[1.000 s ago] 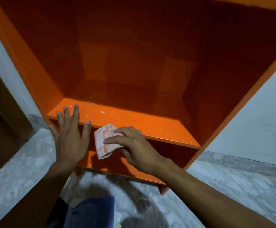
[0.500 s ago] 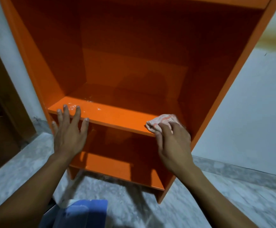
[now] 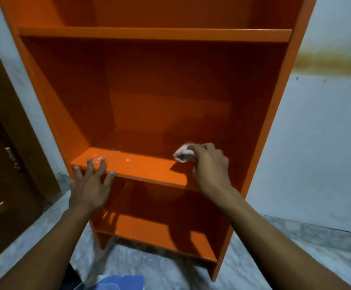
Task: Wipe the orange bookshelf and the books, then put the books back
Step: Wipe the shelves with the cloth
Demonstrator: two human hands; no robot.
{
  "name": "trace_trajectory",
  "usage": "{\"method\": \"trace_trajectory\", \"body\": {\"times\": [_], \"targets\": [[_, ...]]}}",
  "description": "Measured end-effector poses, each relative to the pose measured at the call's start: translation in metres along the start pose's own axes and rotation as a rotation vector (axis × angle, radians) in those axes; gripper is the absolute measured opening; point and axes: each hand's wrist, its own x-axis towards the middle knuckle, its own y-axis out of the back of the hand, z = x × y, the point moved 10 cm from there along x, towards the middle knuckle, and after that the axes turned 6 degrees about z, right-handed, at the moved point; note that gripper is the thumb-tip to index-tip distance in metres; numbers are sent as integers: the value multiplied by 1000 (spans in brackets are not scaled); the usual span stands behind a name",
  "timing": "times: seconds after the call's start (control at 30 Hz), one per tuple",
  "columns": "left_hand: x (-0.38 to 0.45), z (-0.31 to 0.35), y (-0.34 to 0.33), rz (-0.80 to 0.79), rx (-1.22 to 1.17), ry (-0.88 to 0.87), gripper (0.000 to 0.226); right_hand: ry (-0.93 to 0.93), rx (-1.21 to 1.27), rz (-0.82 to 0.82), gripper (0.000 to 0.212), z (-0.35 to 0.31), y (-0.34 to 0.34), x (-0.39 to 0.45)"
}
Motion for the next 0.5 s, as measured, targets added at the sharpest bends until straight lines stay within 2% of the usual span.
{"method": "trace_trajectory", "body": {"times": [0.03,0.1,0.2,0.33,0.5], "targets": [[0,1,1,4,-7,4,66,-89,-118,-52,45,17,-4,9],[-1,1,0,8,-17,10,66,-254,-129,-214,30,48,-23,17],[-4,1,-1,16,-12,3,67,-339,-74,-367,40,59,-55,19],[-4,-2,-1,-6,-9,0,65,-209,-221,-390,56,21,-81,30],[-2,-10,-1,-33,29,-45,66,118,-143,-473,51,-74,-125,19]]}}
